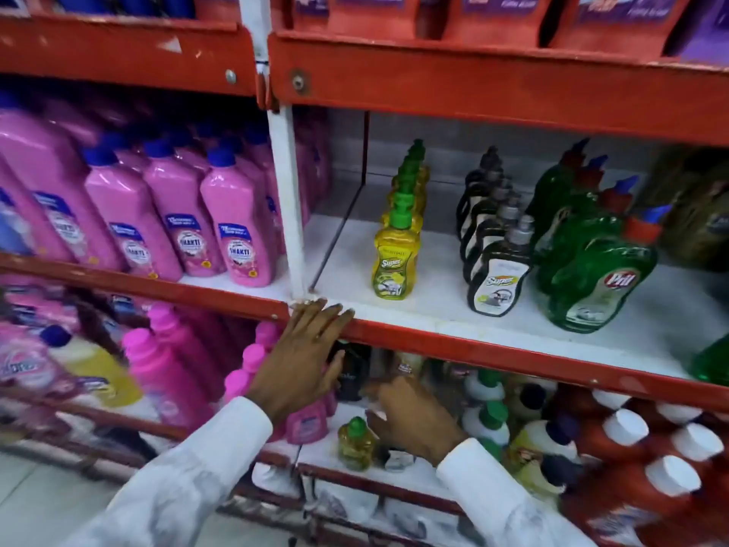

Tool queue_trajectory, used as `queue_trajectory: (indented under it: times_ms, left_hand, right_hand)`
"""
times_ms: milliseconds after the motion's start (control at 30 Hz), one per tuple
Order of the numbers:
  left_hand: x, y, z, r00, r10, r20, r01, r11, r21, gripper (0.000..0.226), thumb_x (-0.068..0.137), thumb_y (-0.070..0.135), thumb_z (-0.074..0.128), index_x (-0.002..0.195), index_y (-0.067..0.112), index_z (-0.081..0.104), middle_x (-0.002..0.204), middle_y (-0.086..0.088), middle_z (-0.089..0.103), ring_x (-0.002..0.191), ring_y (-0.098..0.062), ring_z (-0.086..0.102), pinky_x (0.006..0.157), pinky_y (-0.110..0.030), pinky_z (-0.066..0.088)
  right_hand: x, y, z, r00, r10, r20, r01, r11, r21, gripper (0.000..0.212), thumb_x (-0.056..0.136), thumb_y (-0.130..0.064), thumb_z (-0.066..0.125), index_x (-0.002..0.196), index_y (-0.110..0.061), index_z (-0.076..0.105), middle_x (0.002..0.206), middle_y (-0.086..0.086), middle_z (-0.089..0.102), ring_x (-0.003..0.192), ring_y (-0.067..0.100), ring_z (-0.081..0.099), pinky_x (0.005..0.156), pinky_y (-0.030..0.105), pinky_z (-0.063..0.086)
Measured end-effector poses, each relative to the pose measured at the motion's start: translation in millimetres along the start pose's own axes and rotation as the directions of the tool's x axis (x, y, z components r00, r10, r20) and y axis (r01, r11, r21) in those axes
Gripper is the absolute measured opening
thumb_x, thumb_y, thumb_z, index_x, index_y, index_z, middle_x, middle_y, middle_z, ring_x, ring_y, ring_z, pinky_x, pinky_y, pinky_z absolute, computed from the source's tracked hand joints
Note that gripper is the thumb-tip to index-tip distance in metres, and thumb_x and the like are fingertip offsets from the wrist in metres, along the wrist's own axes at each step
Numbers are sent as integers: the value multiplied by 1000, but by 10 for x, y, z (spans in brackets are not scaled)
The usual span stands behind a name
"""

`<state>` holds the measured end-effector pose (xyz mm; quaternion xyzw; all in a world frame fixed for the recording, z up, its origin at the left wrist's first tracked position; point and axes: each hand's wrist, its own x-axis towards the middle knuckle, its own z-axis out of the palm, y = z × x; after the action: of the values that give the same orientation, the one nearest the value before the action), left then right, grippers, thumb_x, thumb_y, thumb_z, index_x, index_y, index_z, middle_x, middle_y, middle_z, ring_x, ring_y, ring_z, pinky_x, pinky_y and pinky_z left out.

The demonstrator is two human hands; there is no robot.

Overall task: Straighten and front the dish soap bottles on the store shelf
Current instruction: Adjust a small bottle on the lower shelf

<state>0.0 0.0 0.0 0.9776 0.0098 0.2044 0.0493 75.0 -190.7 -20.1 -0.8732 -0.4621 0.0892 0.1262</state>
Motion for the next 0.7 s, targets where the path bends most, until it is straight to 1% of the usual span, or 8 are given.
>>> queue_trajectory:
  times_ms: [67,133,200,267,333,400,500,700]
  left_hand:
    - [3,0,-20,1000,-21,-3,20,998,-61,62,90,23,56,149,19,35,148,-9,48,144,-30,34,125,-50,20]
    - [-1,26,-33,999,-33,-4,32,996,-88,67,86,16,58,148,20,34,150,-8,46,146,-29,30,126,-48,15]
    - [-9,46,-6,999,-39,-16,37,993,-115,71,82,12,60,148,19,34,150,-9,46,146,-29,29,126,-47,15]
    - [-12,73,-3,998,-43,-41,38,992,-119,74,79,9,63,147,17,35,150,-11,46,146,-30,30,125,-50,19]
    - [-12,103,20,997,-56,-45,51,992,-118,75,78,9,64,147,15,36,149,-13,45,146,-31,28,125,-51,19]
    - [-21,120,53,997,-59,-48,53,992,-117,74,79,10,64,147,15,35,149,-13,44,146,-32,28,125,-49,17]
    - [-36,112,72,997,-55,-60,49,994,-95,73,81,13,63,147,16,33,145,-11,44,143,-31,31,126,-46,15]
    - [-30,97,145,996,-49,-79,46,999,-29,76,76,16,69,144,14,37,135,-11,49,133,-29,37,123,-53,23]
  right_hand:
    - [55,-52,143,990,54,128,-66,994,86,42,86,-34,60,124,-18,61,122,14,69,108,35,66,90,42,56]
    - [95,-110,279,974,92,205,-116,987,108,46,83,-34,63,127,-20,61,129,13,65,115,33,64,96,38,53]
    - [152,-135,381,968,123,217,-152,981,124,37,83,-31,63,119,-23,66,126,13,65,110,34,66,92,37,54]
    - [198,-150,417,971,134,199,-158,981,109,27,82,-21,64,107,-19,72,116,16,69,102,37,69,86,38,57]
    - [224,-133,439,968,158,193,-178,980,87,27,78,-14,69,105,-16,75,114,18,67,98,37,69,85,36,57]
    - [208,-126,429,970,171,172,-190,976,103,32,72,-15,76,103,-18,76,115,16,66,96,35,68,85,35,57]
    - [124,-149,281,974,198,109,-214,963,162,38,64,-19,81,101,-21,75,109,9,71,91,26,68,79,34,59]
    - [-208,-325,-755,959,243,-149,-166,902,399,42,59,-20,87,97,-30,73,92,-11,73,77,2,67,69,20,59]
